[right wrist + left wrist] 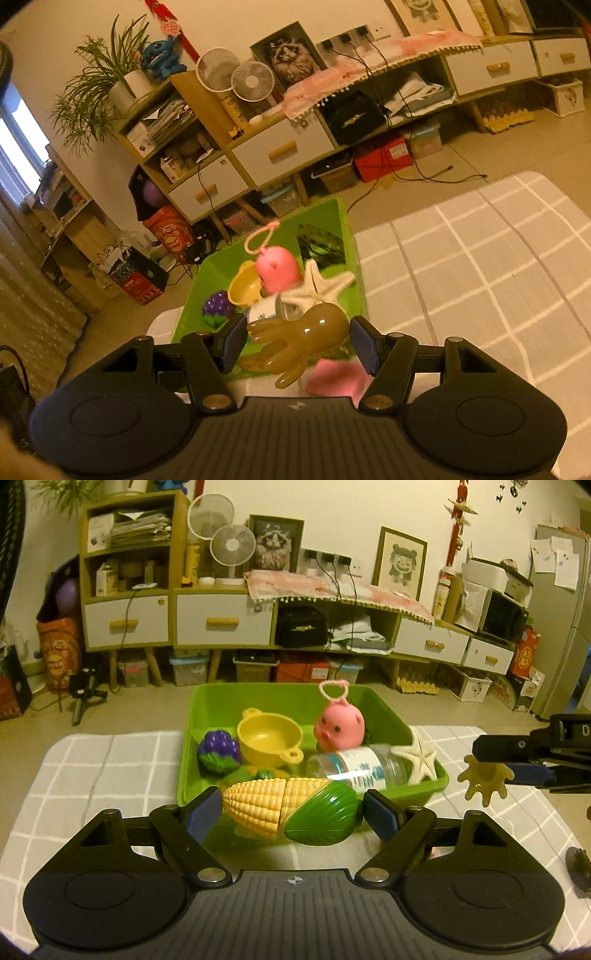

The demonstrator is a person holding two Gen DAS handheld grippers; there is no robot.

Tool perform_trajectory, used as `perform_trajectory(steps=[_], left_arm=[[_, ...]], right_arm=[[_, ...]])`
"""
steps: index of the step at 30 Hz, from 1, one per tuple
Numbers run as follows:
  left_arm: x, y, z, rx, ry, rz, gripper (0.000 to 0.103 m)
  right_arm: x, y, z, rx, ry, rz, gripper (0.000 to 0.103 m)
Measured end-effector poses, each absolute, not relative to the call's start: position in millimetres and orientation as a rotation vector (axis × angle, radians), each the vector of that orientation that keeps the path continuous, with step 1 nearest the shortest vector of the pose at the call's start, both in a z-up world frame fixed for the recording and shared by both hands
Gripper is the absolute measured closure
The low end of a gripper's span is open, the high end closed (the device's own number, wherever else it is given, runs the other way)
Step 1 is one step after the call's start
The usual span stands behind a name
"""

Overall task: Organize rigid objects
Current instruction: 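Lift and carry the octopus and corn toy over the green bin with both tools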

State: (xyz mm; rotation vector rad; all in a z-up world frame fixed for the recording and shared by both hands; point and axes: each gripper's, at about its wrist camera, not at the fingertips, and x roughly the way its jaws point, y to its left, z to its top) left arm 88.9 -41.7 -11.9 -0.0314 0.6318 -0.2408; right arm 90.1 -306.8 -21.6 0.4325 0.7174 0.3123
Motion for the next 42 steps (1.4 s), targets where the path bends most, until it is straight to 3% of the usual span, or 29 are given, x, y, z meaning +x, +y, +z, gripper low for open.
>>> perform_trajectory(steps=[24, 33, 37, 42], left_arm=[[166.9, -49.7, -42.2, 0.078, 0.684, -0.216, 0.018], [169.4, -50.8, -43.0, 0.087, 0.682, -0.214, 0.016], [169.9, -49.9, -42.2, 0.077, 0.677, -0.204, 0.010], [166.6, -47.8, -37.0, 0.043, 0.669, -0.198, 0.002]], right_arm=[[192.3, -248.9, -34.9, 0.086, 0.730, 0.256, 0.068], [202.0, -246.0, -46.3, 0.090, 0.757, 0.267, 0.068], [199.8, -244.8, -40.6, 0.093, 0.763, 0.278, 0.057], [192.8, -242.7, -31.3, 0.076, 0.749, 0.278, 0.054]])
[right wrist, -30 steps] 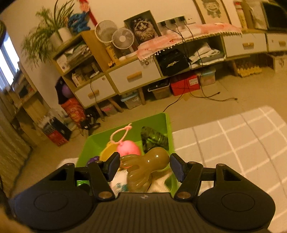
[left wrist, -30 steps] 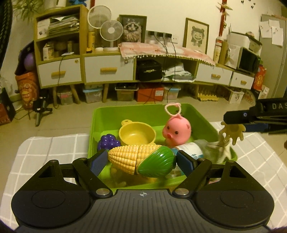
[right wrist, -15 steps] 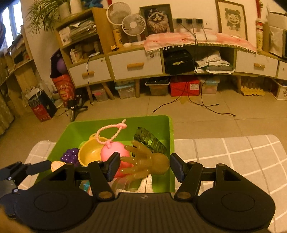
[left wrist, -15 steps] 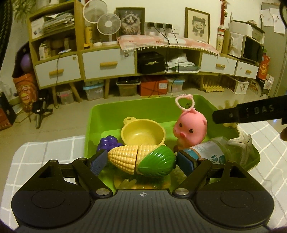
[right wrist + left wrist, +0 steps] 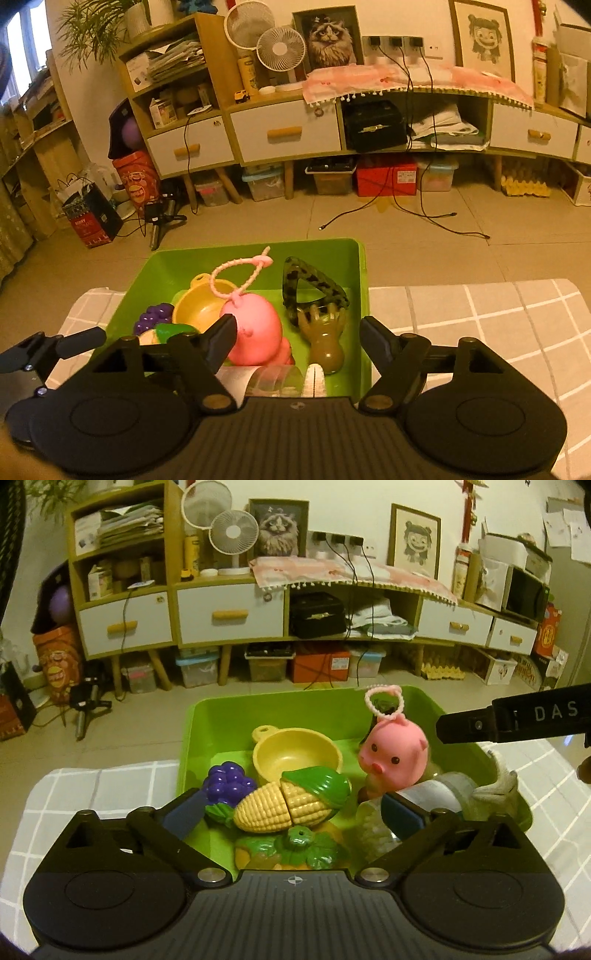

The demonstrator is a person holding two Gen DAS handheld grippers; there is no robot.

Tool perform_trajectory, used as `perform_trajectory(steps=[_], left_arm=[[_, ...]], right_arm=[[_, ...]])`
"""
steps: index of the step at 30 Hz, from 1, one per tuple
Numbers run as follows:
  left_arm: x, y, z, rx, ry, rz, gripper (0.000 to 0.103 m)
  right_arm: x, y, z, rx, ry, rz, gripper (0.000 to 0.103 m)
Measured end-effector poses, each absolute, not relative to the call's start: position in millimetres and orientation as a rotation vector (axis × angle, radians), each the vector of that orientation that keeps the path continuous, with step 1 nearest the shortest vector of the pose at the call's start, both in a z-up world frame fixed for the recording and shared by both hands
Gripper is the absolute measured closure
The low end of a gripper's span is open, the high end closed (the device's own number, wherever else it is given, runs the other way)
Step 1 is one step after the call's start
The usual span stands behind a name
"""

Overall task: Organize rigid objects
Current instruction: 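Open both tools to drop the octopus and corn toy into the bin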

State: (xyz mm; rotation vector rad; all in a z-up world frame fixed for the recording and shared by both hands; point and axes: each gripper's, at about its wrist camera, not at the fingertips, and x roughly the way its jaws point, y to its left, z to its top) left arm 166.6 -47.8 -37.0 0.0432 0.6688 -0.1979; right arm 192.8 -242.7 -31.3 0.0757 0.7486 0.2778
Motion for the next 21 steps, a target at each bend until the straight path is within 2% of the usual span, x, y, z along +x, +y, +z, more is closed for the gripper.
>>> perform_trajectory(steps=[21], left_arm=[[128.6, -62.0, -10.4, 0.054, 0.680, -0.204, 0.002]], right_arm=[[143.3, -263.3, 1.7, 0.107, 0.729, 0.259, 0.047]])
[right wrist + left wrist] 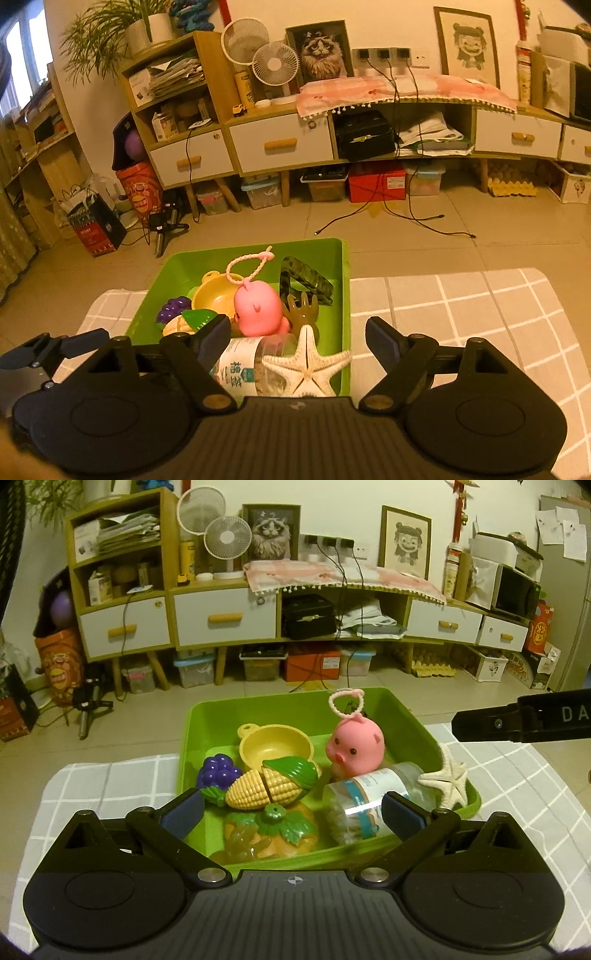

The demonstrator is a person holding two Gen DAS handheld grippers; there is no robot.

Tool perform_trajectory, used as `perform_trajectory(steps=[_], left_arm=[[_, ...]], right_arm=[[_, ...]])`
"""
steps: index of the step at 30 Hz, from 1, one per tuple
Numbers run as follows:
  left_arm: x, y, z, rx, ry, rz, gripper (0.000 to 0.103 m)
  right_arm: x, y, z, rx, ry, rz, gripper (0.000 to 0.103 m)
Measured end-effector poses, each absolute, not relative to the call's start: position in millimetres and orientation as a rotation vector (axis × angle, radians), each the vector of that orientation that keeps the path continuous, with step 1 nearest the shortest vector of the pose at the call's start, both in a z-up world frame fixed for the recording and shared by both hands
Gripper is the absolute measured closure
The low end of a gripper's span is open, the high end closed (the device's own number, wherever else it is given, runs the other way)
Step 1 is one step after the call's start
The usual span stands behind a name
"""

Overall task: Organize rigid objects
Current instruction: 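Open both tools to drop the octopus and corn toy into the bin, then lower the left tool onto the orange squirrel toy while the right tool approaches the pink block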

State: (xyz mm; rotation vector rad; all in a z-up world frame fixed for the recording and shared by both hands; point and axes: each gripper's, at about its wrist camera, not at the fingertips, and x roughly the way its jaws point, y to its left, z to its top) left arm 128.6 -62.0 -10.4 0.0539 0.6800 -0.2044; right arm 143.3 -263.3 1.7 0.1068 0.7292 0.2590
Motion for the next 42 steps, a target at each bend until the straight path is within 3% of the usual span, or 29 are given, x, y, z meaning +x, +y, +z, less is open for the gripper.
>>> perform_trajectory(steps=[42], left_arm=[[55.3, -101.0, -55.8, -0.031, 0.785, -0.182, 0.002]], right_arm=[[75.4, -305.9, -42.0, 0.183, 0.835, 0.096, 0.043]])
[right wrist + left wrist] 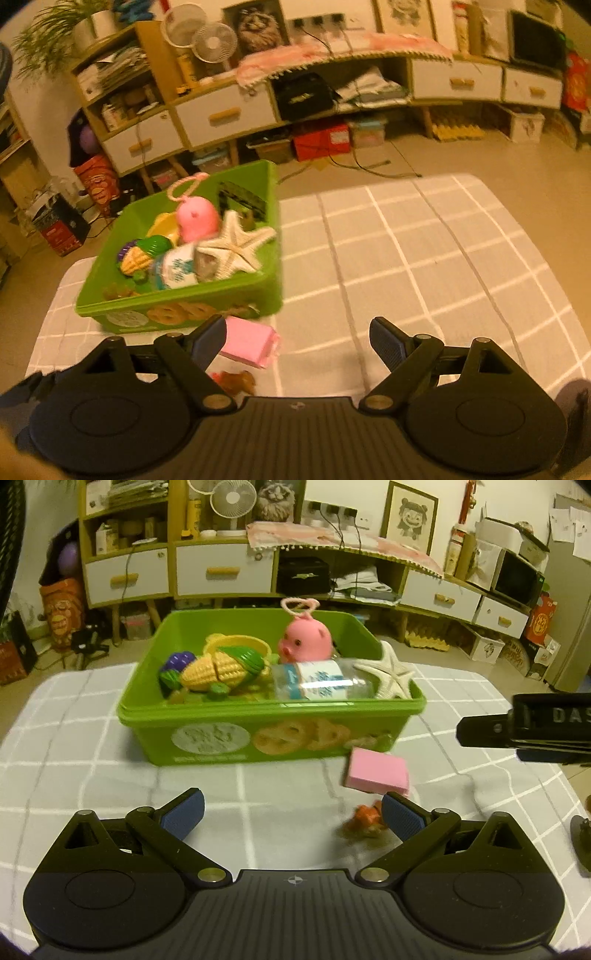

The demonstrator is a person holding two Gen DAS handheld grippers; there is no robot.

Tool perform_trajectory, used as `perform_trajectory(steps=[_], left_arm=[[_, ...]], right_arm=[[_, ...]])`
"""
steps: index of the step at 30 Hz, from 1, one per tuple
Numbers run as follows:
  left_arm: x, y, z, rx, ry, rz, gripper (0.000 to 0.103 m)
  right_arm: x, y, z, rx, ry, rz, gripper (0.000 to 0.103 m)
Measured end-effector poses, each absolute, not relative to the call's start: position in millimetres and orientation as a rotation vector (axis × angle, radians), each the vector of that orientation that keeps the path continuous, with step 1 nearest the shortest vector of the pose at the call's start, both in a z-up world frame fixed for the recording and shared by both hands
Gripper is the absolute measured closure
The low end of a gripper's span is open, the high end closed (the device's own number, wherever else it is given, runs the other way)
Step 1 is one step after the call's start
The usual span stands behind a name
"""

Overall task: Organize rigid objects
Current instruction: 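Lower the left tool onto the orange squirrel toy while the right tool approaches the pink block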

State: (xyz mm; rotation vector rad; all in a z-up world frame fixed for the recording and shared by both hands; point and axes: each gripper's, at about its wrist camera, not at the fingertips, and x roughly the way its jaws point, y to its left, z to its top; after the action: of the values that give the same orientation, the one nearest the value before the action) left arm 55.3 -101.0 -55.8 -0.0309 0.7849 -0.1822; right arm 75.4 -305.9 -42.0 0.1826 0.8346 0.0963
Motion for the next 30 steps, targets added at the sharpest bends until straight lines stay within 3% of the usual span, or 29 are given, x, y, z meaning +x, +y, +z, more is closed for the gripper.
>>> perform_trajectory(steps=[7, 15, 22, 24, 30], left_arm=[[46.6, -123.8, -68.7, -0.093, 0.784, -0.202, 0.004], [49.9, -146.1, -82.9, -0.133, 0.807, -0.203, 0.014], [55.1, -149.3, -87.8, -0.130, 0.810, -0.166, 0.033], [56.4, -148.4, -87.1, -0.124, 0.809, -0.181, 0.044], [58.4, -132.9, -86.2, -0.109, 0.811, -0.184, 0.047]], right_arm=[[79.7, -323.6, -55.6, 0.192, 0.871, 0.077, 0.043], [84.6, -337.3, -60.6, 0.213, 0.886, 0.059, 0.043], [88.2, -337.8, -65.5, 0.213, 0.895, 0.059, 0.043], [88.7, -335.9, -67.1, 0.208, 0.900, 0.062, 0.043], [89.9, -328.4, -75.5, 0.178, 0.919, 0.073, 0.043]])
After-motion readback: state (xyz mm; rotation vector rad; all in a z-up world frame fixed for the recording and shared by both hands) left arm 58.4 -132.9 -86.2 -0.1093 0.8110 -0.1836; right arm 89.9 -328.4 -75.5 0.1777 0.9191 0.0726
